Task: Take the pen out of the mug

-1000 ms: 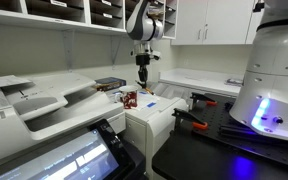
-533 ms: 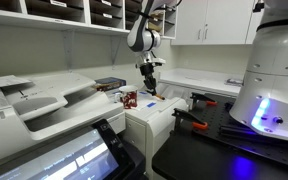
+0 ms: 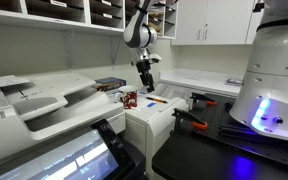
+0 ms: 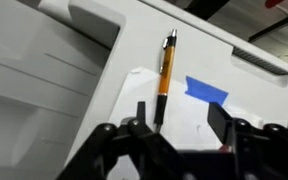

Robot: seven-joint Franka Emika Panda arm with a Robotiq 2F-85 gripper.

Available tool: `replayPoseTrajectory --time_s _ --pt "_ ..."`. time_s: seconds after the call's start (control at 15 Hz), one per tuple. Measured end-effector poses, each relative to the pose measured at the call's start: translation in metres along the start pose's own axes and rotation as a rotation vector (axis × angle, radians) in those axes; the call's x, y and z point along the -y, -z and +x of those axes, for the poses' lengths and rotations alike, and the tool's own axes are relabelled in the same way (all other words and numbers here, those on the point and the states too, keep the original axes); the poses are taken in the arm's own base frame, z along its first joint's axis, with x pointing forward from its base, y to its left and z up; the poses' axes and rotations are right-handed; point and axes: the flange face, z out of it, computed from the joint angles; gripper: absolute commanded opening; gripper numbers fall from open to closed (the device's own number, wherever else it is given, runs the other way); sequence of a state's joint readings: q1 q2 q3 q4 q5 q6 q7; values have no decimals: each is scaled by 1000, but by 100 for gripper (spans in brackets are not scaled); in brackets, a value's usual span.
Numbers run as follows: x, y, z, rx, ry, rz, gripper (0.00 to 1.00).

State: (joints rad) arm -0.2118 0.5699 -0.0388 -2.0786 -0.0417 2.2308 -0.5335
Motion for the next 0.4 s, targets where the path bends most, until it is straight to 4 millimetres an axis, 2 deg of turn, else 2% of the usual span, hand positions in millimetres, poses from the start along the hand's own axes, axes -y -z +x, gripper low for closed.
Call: replayPoseTrajectory --time_s 0.2,0.4 --pt "6 40 -5 -124 80 -58 100" --pt "25 71 -24 -180 167 -67 100"
